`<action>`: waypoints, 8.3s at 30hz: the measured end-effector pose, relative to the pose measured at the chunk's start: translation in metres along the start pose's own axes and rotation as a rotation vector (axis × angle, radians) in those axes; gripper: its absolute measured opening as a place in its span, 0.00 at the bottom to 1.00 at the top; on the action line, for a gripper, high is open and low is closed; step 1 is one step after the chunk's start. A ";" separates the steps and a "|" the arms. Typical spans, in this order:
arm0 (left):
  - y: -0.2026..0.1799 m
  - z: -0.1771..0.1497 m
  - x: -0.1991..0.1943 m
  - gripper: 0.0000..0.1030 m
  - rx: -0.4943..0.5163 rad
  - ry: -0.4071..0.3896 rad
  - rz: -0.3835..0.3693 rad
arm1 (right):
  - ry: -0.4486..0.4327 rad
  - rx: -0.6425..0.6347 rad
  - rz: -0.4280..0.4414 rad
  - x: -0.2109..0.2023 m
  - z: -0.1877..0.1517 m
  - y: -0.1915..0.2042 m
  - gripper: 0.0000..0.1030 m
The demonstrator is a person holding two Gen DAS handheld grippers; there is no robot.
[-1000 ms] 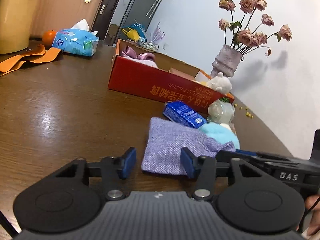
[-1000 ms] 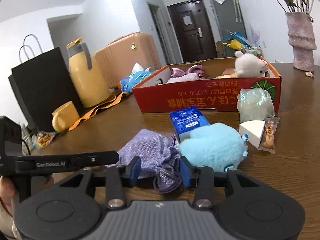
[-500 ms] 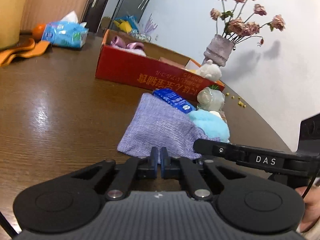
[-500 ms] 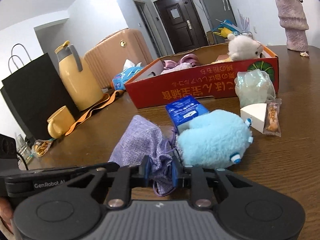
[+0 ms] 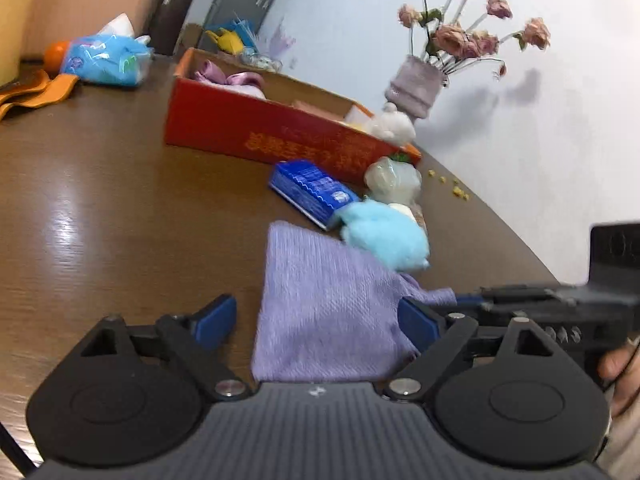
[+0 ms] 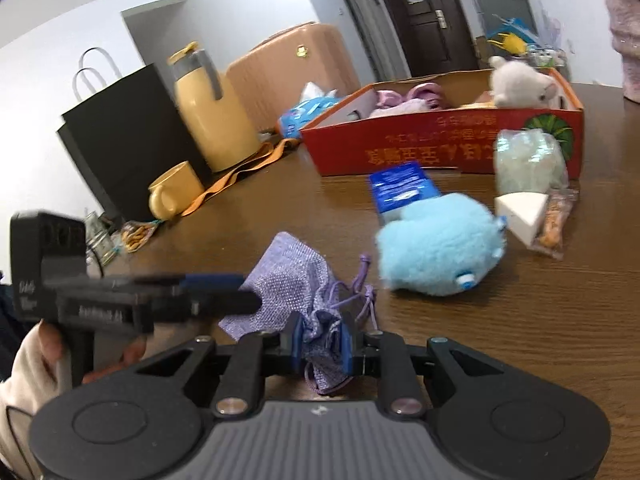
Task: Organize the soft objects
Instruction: 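Carry the pouch with the left gripper into the box and release, then withdraw the left gripper and approach the blue tissue pack, then grasp the blue tissue pack with the left gripper, then carry the tissue pack with the left gripper into the box and release, then withdraw the left gripper toward the light-blue plush toy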
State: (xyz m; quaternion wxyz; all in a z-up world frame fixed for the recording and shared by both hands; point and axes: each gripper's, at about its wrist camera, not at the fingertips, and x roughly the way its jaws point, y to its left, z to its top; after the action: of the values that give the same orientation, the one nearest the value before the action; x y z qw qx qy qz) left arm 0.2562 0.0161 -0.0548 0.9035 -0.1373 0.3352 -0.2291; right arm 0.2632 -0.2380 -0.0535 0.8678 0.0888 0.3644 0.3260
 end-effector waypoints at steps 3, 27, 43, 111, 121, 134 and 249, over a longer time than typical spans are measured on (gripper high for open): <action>-0.002 -0.003 0.001 0.61 -0.013 0.006 -0.012 | -0.013 0.026 -0.020 0.000 0.000 -0.007 0.18; 0.019 0.189 0.066 0.05 0.118 -0.112 0.157 | -0.158 -0.025 -0.234 0.074 0.193 -0.020 0.18; 0.034 0.194 0.074 0.24 0.244 -0.087 0.348 | -0.037 -0.012 -0.275 0.143 0.216 -0.042 0.48; 0.021 0.102 0.117 0.26 0.109 0.031 0.040 | -0.161 0.179 -0.258 0.064 0.048 -0.027 0.44; 0.021 0.046 0.039 0.19 -0.090 0.036 0.031 | -0.125 0.248 -0.131 0.050 0.033 -0.025 0.22; 0.008 0.009 -0.001 0.31 -0.147 0.036 0.017 | -0.087 0.197 -0.139 0.013 -0.005 0.005 0.24; -0.086 0.005 -0.003 0.96 0.313 -0.183 0.232 | -0.431 0.128 -0.407 -0.101 -0.030 -0.025 0.87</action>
State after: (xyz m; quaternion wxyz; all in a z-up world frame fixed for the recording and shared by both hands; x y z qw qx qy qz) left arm 0.2296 -0.0553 -0.0153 0.9608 0.0241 0.2257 -0.1594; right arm 0.2021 -0.3230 -0.0273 0.9653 0.1356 0.2021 0.0953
